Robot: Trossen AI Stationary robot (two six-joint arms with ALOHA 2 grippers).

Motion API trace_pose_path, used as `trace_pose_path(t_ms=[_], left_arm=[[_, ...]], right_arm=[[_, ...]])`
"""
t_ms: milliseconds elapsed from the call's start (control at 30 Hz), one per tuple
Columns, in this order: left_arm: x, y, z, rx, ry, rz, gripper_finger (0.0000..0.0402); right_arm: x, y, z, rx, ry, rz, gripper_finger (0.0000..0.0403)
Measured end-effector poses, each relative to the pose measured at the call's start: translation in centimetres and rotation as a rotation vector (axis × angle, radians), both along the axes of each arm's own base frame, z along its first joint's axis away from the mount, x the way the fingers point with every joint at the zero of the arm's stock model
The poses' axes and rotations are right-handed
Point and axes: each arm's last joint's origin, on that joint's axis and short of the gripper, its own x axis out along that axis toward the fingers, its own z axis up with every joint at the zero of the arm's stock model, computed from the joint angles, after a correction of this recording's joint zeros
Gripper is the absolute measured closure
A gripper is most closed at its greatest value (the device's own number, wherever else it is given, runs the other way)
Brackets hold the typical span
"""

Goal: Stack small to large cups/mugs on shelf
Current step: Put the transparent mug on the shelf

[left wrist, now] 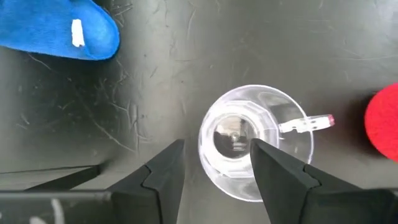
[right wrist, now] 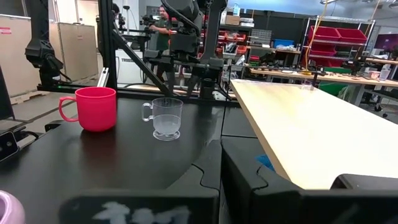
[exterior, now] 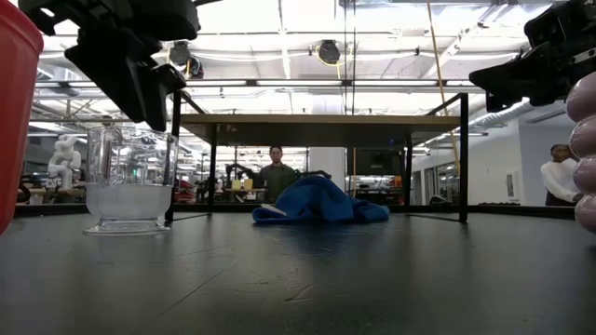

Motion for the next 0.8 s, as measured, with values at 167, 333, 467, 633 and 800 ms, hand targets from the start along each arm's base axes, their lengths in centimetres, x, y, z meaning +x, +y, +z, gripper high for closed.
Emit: trace_pose_path(t_ms=[167, 333, 467, 633, 800], left_arm=[[0.3, -0.5, -0.7, 0.051, 0.016, -0.013, 0.0217], [0.4, -0.5, -0.8, 0.051, 0.011, -0.004, 0.0217], [0.4, -0.5, -0.8, 0.048, 0.010, 0.002, 0.0217], [0.7, -0.6, -1.5, 0.057, 0.041, 0.000, 0.0218], [1.4, -0.5, -2.9, 0.073, 0.092, 0.000, 0.0218]], right_arm=[[0.0, 0.0, 0.0, 0.000, 0.002, 0.000, 0.0403], [0.1, 0.0, -0.1, -0.001, 0.010, 0.000, 0.0403], [0.1, 0.0, -0.1, -0.001, 0.016, 0.000, 0.0403], [0.2, 0.0, -0.2, -0.001, 0.025, 0.000, 0.0403], [0.2, 0.0, -0.2, -0.002, 0.030, 0.000, 0.0403]])
